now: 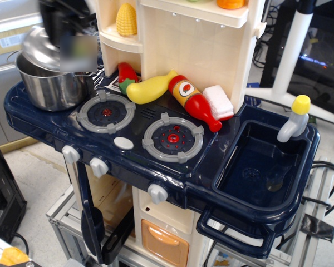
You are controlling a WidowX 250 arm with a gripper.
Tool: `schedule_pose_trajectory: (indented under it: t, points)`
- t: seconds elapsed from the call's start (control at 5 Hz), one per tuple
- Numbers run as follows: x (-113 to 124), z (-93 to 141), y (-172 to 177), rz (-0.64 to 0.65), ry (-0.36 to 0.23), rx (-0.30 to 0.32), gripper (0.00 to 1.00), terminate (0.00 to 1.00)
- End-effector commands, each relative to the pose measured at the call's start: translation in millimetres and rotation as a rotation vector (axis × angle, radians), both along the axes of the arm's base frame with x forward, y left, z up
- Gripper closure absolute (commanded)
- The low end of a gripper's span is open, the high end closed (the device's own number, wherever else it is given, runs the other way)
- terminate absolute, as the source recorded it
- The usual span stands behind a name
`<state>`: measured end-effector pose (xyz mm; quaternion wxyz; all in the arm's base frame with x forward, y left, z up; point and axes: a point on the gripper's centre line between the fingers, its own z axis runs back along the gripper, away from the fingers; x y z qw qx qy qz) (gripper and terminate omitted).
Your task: Put lid on pot or pan
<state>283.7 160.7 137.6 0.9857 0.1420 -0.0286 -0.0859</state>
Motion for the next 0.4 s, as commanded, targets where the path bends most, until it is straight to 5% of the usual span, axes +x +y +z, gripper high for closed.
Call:
schedule_pose_trajectory:
  t: [0.0,0.2]
  points:
    - [17,5,86,-0.041,-0.089,-0.004,1.0,0.0]
    - [20,-16,75,-0.029,-0.077,-0.049,1.0,1.0]
